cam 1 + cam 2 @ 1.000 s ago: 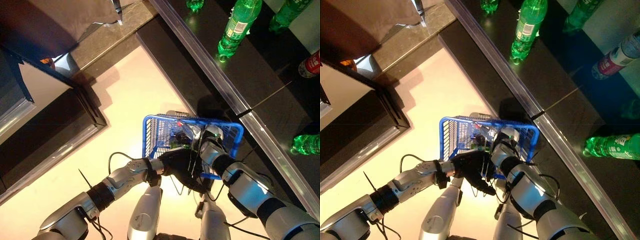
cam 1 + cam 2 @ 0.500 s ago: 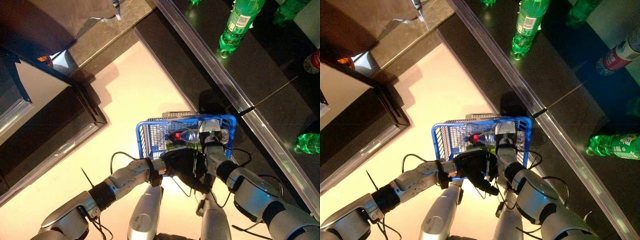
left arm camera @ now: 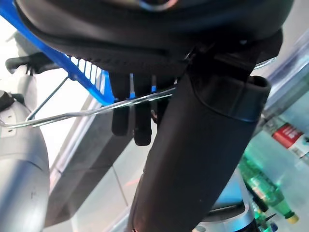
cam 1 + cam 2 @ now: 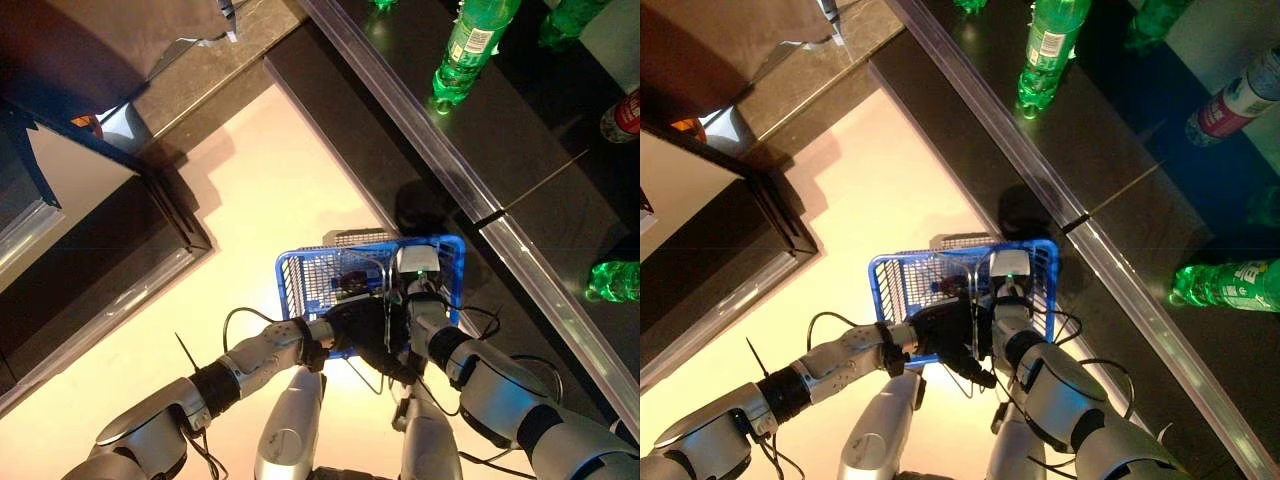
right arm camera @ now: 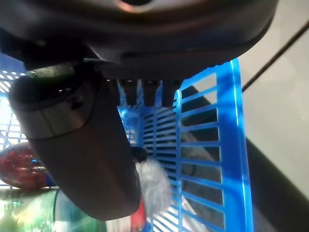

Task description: Pick up the drink and place into the basket.

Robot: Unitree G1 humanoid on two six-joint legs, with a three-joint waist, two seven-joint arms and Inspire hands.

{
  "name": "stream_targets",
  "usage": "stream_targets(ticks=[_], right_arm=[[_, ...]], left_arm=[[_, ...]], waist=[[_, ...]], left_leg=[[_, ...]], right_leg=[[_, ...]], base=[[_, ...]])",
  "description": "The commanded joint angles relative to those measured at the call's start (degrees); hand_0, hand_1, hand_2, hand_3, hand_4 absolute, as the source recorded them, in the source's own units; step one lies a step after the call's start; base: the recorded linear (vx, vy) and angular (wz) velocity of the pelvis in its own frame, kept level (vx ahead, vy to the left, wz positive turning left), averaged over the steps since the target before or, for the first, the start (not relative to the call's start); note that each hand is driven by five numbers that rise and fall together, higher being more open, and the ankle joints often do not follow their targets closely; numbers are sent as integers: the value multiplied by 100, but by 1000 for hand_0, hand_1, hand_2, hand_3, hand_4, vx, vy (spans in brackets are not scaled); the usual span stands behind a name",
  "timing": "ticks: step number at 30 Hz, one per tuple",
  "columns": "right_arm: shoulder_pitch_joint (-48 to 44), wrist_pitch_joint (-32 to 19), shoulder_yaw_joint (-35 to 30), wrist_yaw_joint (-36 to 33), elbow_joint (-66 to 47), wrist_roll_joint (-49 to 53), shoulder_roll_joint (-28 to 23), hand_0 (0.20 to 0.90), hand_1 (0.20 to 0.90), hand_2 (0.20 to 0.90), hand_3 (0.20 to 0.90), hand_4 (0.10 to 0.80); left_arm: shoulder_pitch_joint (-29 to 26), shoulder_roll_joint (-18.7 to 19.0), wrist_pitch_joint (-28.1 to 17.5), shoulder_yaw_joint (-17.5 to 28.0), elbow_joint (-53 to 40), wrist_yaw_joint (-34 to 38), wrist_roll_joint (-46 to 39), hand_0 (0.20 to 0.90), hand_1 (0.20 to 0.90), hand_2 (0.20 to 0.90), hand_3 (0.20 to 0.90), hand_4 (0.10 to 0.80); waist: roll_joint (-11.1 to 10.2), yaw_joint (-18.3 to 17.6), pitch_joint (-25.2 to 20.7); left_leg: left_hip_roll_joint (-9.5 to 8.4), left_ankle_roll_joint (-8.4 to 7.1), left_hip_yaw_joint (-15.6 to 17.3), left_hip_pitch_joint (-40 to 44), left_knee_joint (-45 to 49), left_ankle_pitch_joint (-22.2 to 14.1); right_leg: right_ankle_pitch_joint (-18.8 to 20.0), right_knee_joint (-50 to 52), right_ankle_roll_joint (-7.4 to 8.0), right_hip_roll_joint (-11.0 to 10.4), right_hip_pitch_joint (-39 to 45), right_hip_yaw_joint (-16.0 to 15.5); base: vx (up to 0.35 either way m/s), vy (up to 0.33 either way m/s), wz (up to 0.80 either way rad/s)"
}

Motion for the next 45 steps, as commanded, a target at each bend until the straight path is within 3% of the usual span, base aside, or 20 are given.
stream_targets(ticks=[1,10,15,16,17,21,27,33,37,43,45], right_arm=[[-933,-478,-5,-678,120,235,68,900,900,900,900,800],[-460,-1004,-158,-666,-1184,1196,-463,900,900,900,900,800],[416,-859,-397,-283,-3210,1360,-1176,900,900,900,900,800],[417,-858,-397,-283,-3211,1360,-1177,900,900,900,900,800],[1006,-811,-653,-152,-4235,1319,-1568,900,900,900,900,800],[1677,-1139,-1033,-28,-5030,1446,-1981,900,900,900,900,800],[2613,-1491,-1554,62,-5619,1480,-2126,900,900,900,900,800],[3511,-1926,-2079,82,-6012,2133,-1925,900,900,900,900,800],[4151,-2384,-2465,204,-6015,2566,-1688,900,900,900,900,800],[5184,-2829,-3021,643,-5917,3461,-1342,900,900,900,900,800],[5450,-2991,-3189,916,-5442,4029,-1072,900,900,900,900,800]], left_arm=[[-629,-1322,-1408,-85,-1845,-740,-593,300,300,300,200,100],[-85,-808,-1366,631,-2253,88,-371,300,300,300,200,100],[915,-390,-1137,1409,-2729,467,-71,300,300,300,200,100],[916,-390,-1137,1409,-2730,467,-71,300,300,300,200,100],[1408,-152,-1152,1816,-2804,498,-29,300,300,300,200,100],[1890,-20,-1176,2287,-2781,691,-2,300,300,300,200,100],[2397,-126,-1250,2850,-2411,1109,73,300,300,300,200,100],[2951,-343,-974,3285,-1954,1409,348,300,300,300,200,100],[3334,-551,-1094,3518,-1473,1619,569,300,300,300,200,100],[3960,-901,-1291,4105,-100,1883,702,300,300,300,200,100],[4065,-1128,-1446,4352,921,1798,900,300,300,300,200,100]], waist=[[78,88,-337],[-81,26,-435],[-215,-31,-521],[-214,-31,-520],[-275,-82,-583],[-329,-136,-700],[-410,-186,-940],[-485,-216,-1228],[-483,-282,-1409],[-522,-456,-1753],[-549,-515,-1905]], left_leg=[[69,344,252,141,56,-449],[145,288,261,310,19,-504],[214,245,263,487,-24,-548],[214,244,262,488,-25,-548],[246,222,256,571,-24,-571],[304,192,268,708,-55,-571],[387,151,270,941,-121,-560],[464,111,300,1173,-186,-566],[502,94,350,1299,-221,-577],[553,71,504,1491,-242,-612],[575,48,569,1593,-265,-636]], right_leg=[[223,626,-156,-350,-589,44],[131,567,-178,-223,-427,100],[62,502,-200,-144,-234,111],[62,502,-200,-144,-233,111],[20,495,-214,-109,-145,114],[-42,499,-224,-54,-15,127],[-151,485,-249,23,243,140],[-203,428,-250,67,516,171],[-209,381,-236,82,664,214],[-223,316,-202,81,865,305],[-227,257,-184,79,981,315]], base=[[0,0,0],[-1,-14,0],[2,-36,-3],[28,-50,-5],[24,-43,-4],[36,-46,-8],[51,-56,-8],[69,-58,-2],[58,-13,-3],[72,-13,-11],[88,-32,-7]])
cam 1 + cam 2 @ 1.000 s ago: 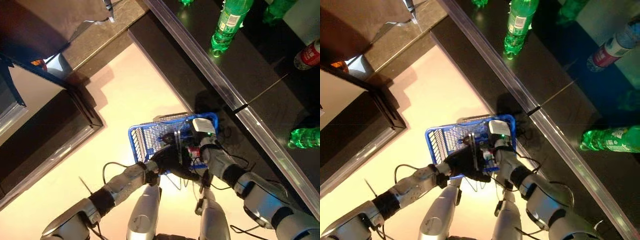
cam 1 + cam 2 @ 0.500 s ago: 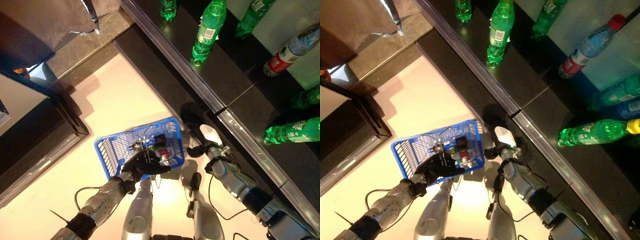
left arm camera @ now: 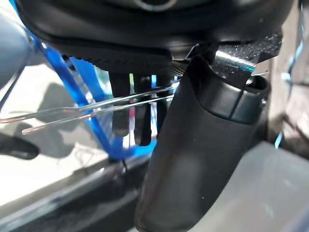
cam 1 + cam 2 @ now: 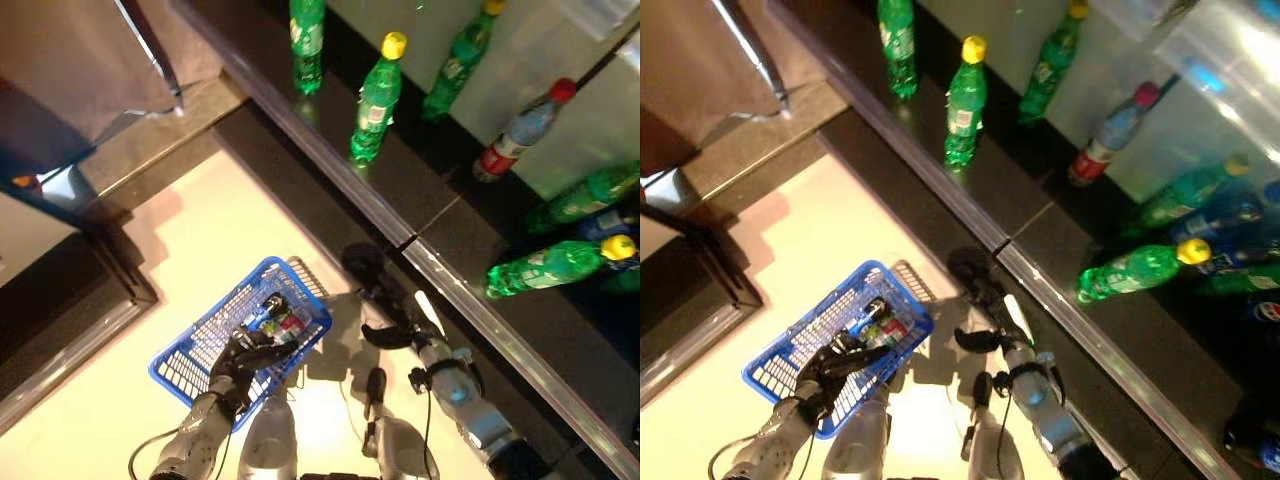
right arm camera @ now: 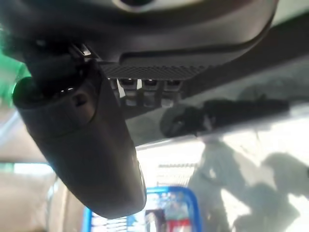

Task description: Pick up the drink and place into the basket.

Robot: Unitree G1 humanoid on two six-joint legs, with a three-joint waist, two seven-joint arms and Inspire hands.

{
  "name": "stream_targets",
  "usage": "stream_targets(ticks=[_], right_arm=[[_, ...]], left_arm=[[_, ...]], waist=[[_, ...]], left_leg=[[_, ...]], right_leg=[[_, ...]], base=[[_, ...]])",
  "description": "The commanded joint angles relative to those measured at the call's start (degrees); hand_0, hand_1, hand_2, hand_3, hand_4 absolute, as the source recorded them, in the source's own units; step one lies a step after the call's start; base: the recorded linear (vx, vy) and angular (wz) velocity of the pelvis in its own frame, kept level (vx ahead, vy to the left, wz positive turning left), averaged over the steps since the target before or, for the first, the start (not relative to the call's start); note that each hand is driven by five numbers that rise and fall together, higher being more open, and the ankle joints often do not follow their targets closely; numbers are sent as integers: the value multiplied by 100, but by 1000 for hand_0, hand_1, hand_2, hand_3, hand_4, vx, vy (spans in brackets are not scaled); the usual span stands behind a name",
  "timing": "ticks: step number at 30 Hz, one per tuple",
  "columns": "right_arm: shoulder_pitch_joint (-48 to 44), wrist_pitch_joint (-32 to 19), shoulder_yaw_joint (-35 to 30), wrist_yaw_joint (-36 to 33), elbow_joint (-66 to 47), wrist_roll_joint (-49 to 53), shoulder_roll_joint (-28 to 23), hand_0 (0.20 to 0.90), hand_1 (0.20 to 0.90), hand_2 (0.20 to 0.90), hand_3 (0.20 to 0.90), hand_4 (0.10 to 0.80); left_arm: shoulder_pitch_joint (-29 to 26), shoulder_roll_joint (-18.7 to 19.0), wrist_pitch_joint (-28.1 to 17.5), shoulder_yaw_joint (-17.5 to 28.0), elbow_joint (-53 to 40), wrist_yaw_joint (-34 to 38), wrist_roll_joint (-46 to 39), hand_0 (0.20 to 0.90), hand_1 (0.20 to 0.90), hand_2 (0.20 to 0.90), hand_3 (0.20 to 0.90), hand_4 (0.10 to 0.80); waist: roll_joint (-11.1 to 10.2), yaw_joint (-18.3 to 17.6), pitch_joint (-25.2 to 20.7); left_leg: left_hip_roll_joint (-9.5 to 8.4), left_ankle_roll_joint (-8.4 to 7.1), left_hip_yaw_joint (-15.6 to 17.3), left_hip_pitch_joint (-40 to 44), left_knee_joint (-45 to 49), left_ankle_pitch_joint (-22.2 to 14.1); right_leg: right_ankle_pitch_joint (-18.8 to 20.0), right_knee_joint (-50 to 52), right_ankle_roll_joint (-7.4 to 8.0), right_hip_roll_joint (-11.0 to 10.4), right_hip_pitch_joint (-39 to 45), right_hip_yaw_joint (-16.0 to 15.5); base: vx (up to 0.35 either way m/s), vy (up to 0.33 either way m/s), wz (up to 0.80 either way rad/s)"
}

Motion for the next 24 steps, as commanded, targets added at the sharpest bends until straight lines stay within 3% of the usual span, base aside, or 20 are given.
stream_targets(ticks=[1,3,6,10,16,24], right_arm=[[584,-675,-39,319,344,805,-33,900,900,900,900,800],[610,-472,-90,522,964,1274,199,900,900,900,900,800],[560,-385,-135,898,2153,1122,448,900,900,900,900,800],[473,-337,-280,1028,3346,1474,610,900,900,900,900,800],[444,-288,-600,1251,4394,1725,769,900,900,900,900,800],[399,-301,-709,1369,4845,1699,886,900,900,900,900,800]], left_arm=[[348,-307,-1123,-48,169,-479,499,300,300,300,200,100],[261,-482,-1110,112,934,-373,673,300,300,300,200,100],[81,-601,-1070,293,1906,-276,760,300,300,300,200,100],[-43,-593,-1069,444,2730,-293,976,300,300,300,200,100],[-41,-642,-1099,568,3247,-237,1030,300,300,300,200,100],[-80,-712,-1171,545,3493,-396,1053,300,300,300,200,100]], waist=[[234,-59,-1478],[224,-95,-1548],[222,-110,-1641],[213,-98,-1732],[259,-137,-1828],[281,-141,-1898]], left_leg=[[190,145,223,299,20,-399],[219,115,266,356,-18,-390],[257,91,320,409,-25,-395],[305,58,362,506,-25,-412],[368,31,400,672,-25,-455],[383,36,391,764,-25,-494]], right_leg=[[-141,399,6,-210,-22,-35],[-123,337,24,-228,56,-61],[-104,248,38,-249,171,-103],[-118,195,46,-264,310,-153],[-164,153,34,-250,456,-107],[-209,145,20,-244,545,-108]], base=[[45,-24,-8],[29,-22,-10],[35,-34,-10],[46,-46,-1],[27,-12,-2],[6,6,-6]])
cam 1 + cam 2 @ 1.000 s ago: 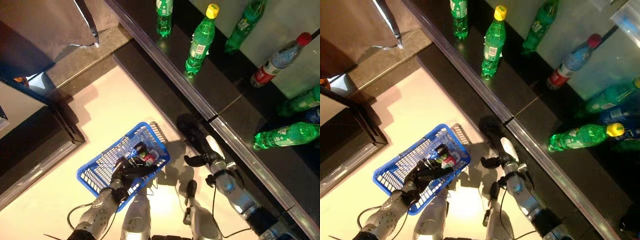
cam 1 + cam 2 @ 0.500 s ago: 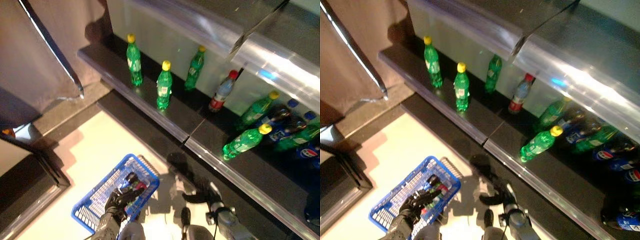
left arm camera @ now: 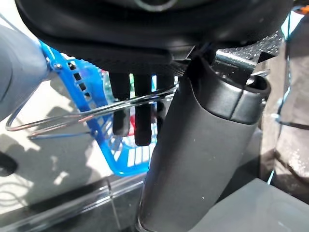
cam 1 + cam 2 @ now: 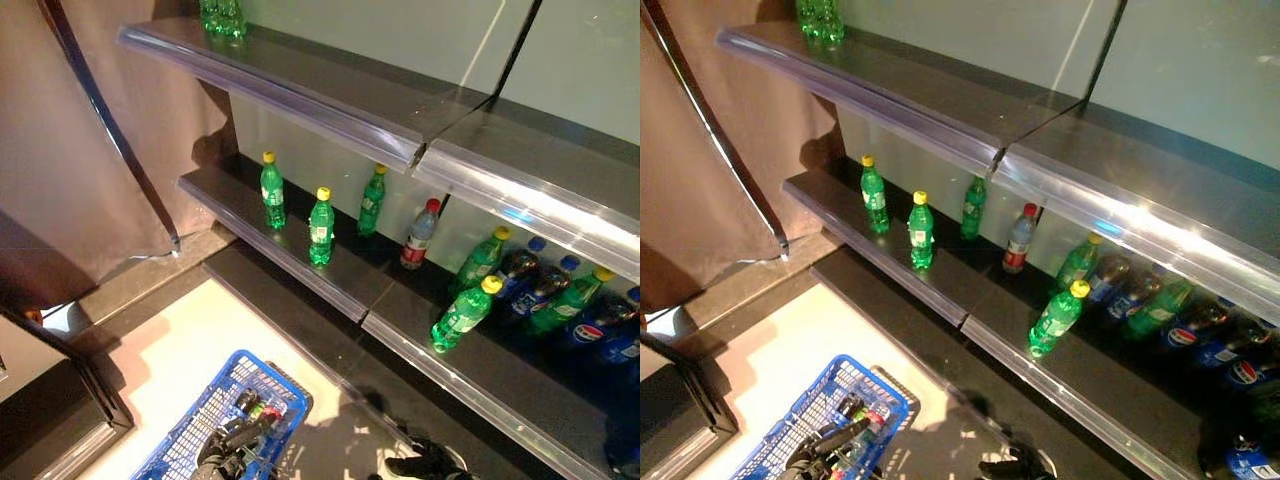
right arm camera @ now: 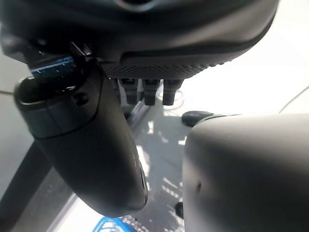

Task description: Pick up the drink and place into the basket.

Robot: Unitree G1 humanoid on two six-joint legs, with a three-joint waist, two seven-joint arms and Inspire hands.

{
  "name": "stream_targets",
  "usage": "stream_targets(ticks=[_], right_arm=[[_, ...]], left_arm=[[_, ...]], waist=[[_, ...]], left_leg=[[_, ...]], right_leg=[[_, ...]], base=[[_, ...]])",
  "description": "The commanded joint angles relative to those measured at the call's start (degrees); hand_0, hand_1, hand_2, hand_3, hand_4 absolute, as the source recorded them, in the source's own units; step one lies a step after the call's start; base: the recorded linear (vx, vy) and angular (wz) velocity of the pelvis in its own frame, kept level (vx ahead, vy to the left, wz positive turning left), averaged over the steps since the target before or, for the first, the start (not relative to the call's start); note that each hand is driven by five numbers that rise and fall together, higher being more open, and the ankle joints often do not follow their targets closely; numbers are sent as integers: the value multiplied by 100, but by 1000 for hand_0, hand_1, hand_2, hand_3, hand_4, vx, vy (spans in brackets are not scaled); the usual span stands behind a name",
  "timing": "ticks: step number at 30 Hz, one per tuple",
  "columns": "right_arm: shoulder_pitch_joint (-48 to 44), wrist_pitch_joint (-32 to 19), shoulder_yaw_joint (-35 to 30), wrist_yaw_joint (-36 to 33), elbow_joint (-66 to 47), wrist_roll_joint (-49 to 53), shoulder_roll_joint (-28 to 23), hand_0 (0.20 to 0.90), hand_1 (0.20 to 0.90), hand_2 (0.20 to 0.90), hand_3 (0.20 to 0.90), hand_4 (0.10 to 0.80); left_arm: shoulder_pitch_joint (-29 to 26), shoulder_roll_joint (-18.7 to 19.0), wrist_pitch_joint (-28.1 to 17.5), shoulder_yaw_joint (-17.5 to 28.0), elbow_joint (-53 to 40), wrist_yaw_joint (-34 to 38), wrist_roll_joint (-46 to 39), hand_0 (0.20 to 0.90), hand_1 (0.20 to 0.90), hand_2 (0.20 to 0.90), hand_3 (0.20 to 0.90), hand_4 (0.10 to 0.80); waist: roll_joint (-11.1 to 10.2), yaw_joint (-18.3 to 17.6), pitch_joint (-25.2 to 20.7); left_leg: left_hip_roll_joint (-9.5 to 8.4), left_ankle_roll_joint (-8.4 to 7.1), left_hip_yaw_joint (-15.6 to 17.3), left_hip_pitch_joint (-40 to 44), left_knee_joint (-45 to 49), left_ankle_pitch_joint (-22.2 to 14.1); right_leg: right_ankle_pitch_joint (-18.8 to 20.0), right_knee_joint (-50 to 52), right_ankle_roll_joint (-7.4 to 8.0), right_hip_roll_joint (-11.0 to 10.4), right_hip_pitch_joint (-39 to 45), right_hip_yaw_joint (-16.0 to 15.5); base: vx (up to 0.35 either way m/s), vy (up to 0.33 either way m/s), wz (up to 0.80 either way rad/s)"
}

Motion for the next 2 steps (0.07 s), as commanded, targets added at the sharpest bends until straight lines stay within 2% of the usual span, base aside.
stream_targets(ticks=[1,2], right_arm=[[-22,-173,-24,175,112,101,65,900,900,900,900,800],[-17,-194,-24,186,126,94,63,900,900,900,900,800]], left_arm=[[158,149,-472,-232,-94,-293,635,300,300,300,200,100],[161,148,-491,-251,-95,-310,631,300,300,300,200,100]], waist=[[148,171,60],[149,170,63]], left_leg=[[154,114,129,68,21,-229],[153,115,128,70,21,-229]], right_leg=[[41,213,165,-431,-20,-252],[40,212,166,-431,-18,-250]], base=[[0,0,0],[0,0,0]])
